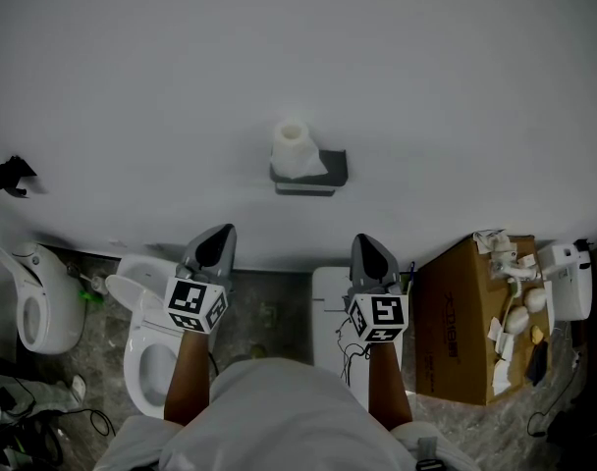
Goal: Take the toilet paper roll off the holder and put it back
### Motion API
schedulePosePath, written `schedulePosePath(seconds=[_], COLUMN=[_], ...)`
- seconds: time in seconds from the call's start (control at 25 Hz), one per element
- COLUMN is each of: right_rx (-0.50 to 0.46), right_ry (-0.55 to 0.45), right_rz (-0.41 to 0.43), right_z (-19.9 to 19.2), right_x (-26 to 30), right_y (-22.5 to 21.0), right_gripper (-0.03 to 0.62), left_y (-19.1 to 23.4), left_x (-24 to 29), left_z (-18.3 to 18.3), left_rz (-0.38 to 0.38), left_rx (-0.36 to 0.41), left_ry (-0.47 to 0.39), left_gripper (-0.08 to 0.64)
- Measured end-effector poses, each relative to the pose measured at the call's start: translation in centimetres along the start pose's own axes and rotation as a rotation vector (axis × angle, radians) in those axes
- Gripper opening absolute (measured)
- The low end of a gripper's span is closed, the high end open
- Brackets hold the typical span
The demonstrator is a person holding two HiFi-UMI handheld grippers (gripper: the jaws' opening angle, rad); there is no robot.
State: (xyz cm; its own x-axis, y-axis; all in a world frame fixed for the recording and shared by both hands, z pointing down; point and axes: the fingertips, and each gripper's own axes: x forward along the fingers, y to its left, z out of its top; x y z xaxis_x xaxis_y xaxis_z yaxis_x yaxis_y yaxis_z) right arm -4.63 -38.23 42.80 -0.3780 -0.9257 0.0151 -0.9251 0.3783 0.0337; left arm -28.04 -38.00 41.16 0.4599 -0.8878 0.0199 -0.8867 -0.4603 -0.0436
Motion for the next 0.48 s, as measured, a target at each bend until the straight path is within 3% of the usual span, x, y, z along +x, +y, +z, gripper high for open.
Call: schedulePosePath(seconds=[0.48], right_rx=[-0.009], right_ry=[0.002], right_rz=[-0.013], right_z=[0.24], right_x=[-0.29], right_y=[0.19], right_gripper=[0.002], left_y=[0.17], left_x=[-0.48], left_z=[0.51], left_rz=[-0.002], left_rx=[-0.008], left_ry=[-0.016], left_gripper=[0.000])
